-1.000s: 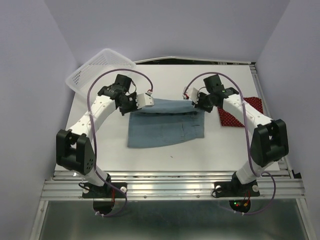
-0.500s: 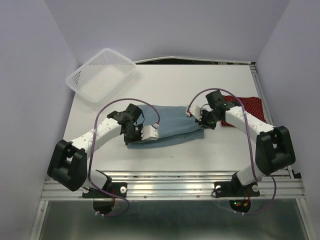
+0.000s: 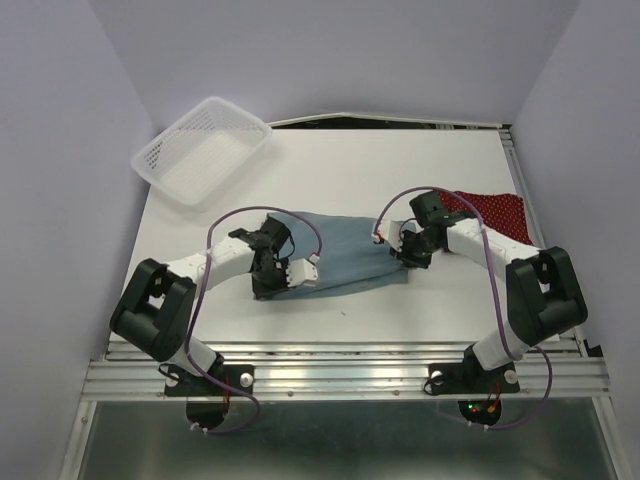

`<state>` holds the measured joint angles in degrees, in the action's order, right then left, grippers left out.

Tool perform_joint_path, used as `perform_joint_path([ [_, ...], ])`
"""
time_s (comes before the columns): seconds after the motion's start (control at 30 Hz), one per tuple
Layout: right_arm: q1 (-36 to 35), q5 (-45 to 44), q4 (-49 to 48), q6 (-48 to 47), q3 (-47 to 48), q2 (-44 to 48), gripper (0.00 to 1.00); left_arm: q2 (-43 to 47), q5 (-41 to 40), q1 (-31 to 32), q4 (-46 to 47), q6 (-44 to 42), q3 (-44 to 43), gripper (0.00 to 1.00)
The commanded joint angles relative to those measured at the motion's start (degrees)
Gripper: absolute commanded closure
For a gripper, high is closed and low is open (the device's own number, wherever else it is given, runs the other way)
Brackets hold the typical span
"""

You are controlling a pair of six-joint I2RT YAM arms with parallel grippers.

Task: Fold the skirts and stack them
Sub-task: Fold the skirt

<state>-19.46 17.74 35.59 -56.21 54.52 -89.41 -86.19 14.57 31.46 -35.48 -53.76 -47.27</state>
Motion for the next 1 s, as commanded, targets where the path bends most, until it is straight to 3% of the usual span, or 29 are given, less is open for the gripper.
perform_joint_path([
  [0.0,0.6,0.2,-0.3,0.7,1.2,0.8,0.99,-2.7,-4.4,-2.9,2.4,0.2,-1.1,1.00],
  [0.33,0.6,2.0,8.1,2.8,16.2,1.8,0.99,2.7,-5.4,-6.1,-9.4,-2.6,-16.1,1.00],
  [0.5,0.6,4.0,11.0,4.6,20.1,2.7,0.99,7.3,-9.3,-7.0,-11.1,-5.5,-18.5,1.00],
  [0.6,-0.7,5.5,12.4,5.3,17.3,3.8,0.99,9.5,-11.7,-8.6,-9.8,-8.7,-15.6,1.00],
  [0.63,-2.7,4.4,8.5,4.8,9.5,4.3,0.99,9.3,-11.6,-9.6,-8.6,-10.3,-8.0,1.00],
  [0.9,-4.1,3.6,4.4,3.6,3.0,-0.3,0.99,4.5,-8.8,-9.6,-2.6,-8.9,-1.0,0.99],
  [0.93,-4.1,4.1,5.3,3.4,2.8,-0.2,0.99,3.5,-7.7,-9.7,-2.4,-8.9,-0.8,0.97],
  [0.97,-4.1,4.4,5.8,3.2,2.5,0.3,0.89,3.2,-7.3,-9.6,-1.7,-8.6,-0.3,0.86],
])
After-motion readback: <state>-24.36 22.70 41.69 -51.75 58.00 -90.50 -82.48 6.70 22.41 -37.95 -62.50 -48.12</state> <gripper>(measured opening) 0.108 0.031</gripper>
